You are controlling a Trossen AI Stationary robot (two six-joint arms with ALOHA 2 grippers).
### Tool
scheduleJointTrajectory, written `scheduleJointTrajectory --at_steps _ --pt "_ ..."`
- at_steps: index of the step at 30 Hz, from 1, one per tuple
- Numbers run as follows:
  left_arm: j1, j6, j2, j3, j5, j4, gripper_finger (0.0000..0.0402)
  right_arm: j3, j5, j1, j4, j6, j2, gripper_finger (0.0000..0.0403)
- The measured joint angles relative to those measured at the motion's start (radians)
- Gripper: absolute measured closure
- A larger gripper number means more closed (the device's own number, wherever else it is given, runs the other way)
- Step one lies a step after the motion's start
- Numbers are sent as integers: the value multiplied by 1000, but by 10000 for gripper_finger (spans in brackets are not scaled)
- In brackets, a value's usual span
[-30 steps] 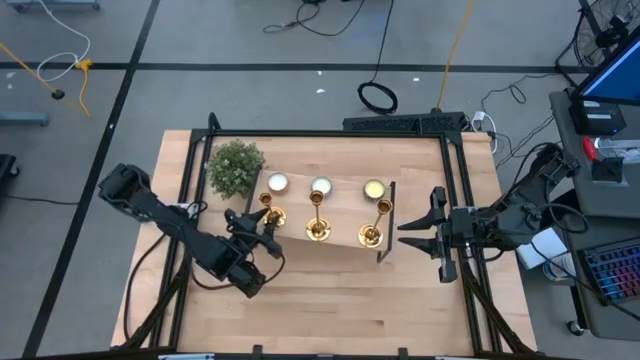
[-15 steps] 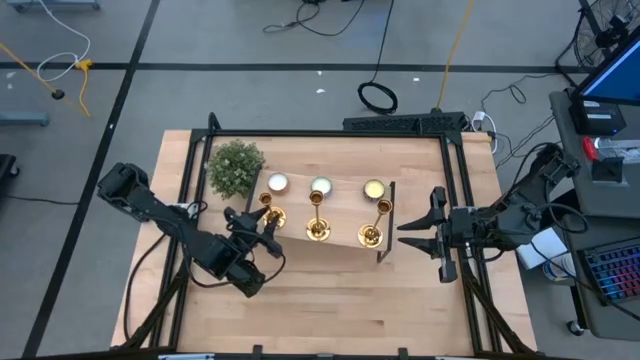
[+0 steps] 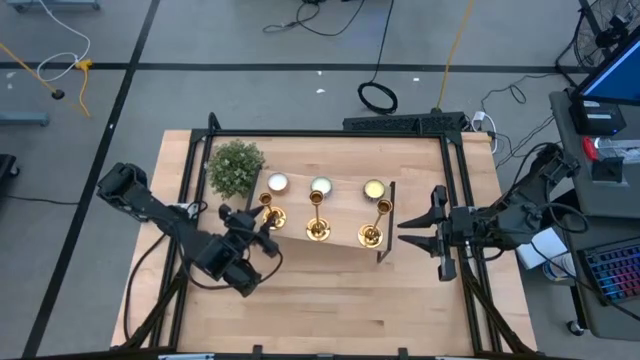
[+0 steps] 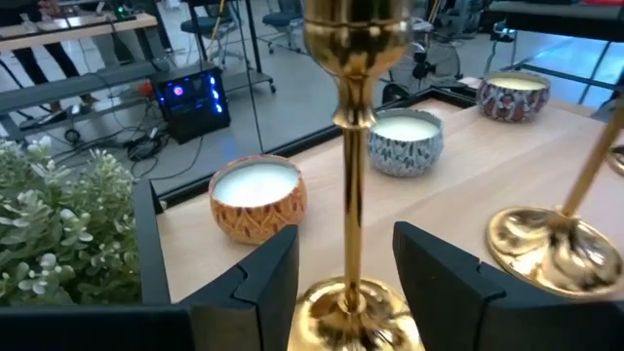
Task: Pick & Place candle stick holders
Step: Adjust the shelf
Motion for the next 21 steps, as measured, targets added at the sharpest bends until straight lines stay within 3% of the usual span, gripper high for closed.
scheduleJointTrajectory --at_steps 12,21 --pt "-64 -78 -12 21 28 -69 227 0 0 0 0 0 -1 307" --pt "-124 -169 -12 102 164 -266 227 0 0 0 0 0 -1 307"
